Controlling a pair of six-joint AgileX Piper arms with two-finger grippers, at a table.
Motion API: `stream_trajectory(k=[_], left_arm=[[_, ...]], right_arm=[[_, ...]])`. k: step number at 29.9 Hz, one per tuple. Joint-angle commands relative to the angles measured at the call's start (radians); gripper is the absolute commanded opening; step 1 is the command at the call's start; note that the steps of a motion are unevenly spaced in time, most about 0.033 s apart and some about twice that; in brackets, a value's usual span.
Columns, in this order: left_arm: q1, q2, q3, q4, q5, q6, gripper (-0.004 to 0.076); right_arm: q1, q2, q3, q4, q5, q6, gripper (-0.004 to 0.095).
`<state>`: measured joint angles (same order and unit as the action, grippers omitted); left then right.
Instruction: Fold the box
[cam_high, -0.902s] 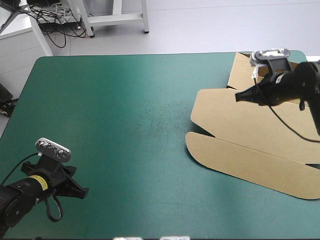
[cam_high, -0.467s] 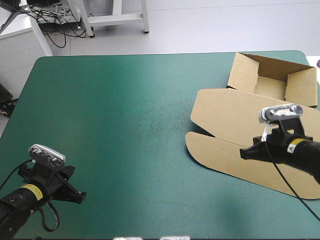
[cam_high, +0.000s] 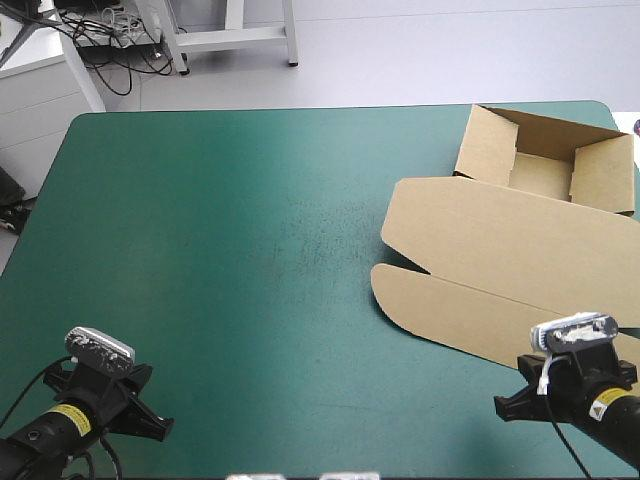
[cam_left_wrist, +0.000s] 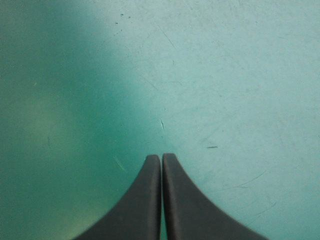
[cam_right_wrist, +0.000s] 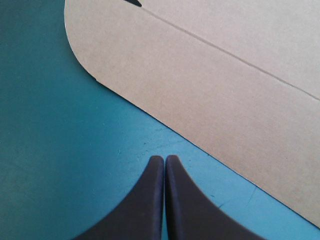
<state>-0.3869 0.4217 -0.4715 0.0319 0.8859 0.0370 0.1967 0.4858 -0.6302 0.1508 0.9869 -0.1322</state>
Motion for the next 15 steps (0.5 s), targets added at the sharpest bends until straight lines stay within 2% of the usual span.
stream_trajectory(k=[1, 8, 15], left_arm=[[-0.004, -0.006, -0.021, -0.009, -0.066, 0.001, -0.001], [-0.004, -0.006, -0.021, -0.009, -0.068, 0.001, -0.001], [-0.004, -0.006, -0.021, -0.026, -0.068, -0.002, -0.001]], right_arm=[[-0.001, -0.063, 0.042, 0.017, -0.073, -0.064, -0.0015], [-0.001, -0.16, 0.108, 0.029, -0.081, -0.079, -0.0015], [-0.001, -0.173, 0.108, 0.029, -0.083, -0.079, -0.0015]])
